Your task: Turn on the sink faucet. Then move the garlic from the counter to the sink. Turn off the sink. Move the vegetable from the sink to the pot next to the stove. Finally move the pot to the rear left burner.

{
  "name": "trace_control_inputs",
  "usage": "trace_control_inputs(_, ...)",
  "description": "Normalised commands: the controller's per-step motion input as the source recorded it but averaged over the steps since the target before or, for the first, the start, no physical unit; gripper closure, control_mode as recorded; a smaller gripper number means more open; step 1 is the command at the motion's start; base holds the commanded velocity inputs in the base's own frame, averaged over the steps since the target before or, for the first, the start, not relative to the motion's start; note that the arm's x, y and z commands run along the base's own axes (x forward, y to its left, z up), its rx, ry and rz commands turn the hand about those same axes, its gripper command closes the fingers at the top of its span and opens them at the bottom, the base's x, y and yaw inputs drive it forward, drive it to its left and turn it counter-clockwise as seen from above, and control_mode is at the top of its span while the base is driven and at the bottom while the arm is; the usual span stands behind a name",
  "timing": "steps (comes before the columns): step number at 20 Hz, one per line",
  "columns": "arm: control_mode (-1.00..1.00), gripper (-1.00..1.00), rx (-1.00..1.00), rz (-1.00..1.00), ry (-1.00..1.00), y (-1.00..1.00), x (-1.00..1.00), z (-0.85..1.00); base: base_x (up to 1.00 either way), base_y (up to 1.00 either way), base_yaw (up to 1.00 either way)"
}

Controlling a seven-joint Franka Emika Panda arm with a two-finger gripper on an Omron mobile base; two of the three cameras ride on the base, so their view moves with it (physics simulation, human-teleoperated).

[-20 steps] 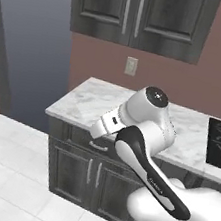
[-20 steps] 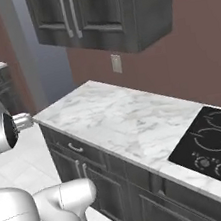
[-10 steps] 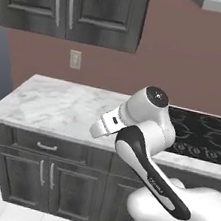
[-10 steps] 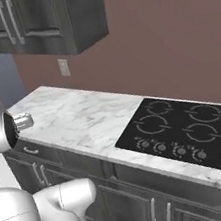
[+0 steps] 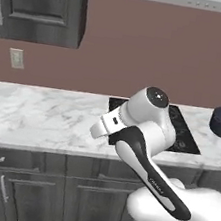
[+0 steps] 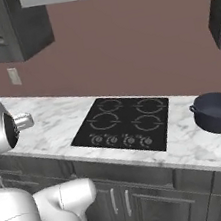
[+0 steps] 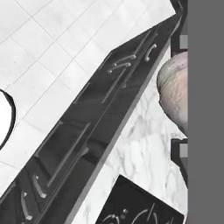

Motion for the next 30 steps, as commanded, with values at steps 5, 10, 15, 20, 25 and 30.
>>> trace_control_inputs(5, 1.00, 1.00, 0.00, 0.00, 0.00, 0.00, 0.00, 0.00, 0.44, -0.53, -0.35)
trace_control_inputs(10, 1.00, 1.00, 0.00, 0.00, 0.00, 0.00, 0.00, 0.00, 0.63, -0.57, -0.28)
trace_control_inputs(15, 1.00, 1.00, 0.00, 0.00, 0.00, 0.00, 0.00, 0.00, 0.55, -0.68, -0.19)
trace_control_inputs(20, 1.00, 1.00, 0.00, 0.00, 0.00, 0.00, 0.00, 0.00, 0.45, -0.61, -0.14)
trace_control_inputs(25, 1.00, 1.00, 0.00, 0.00, 0.00, 0.00, 0.00, 0.00, 0.28, -0.76, -0.09)
trace_control_inputs(30, 1.00, 1.00, 0.00, 0.00, 0.00, 0.00, 0.00, 0.00, 0.26, -0.74, -0.08)
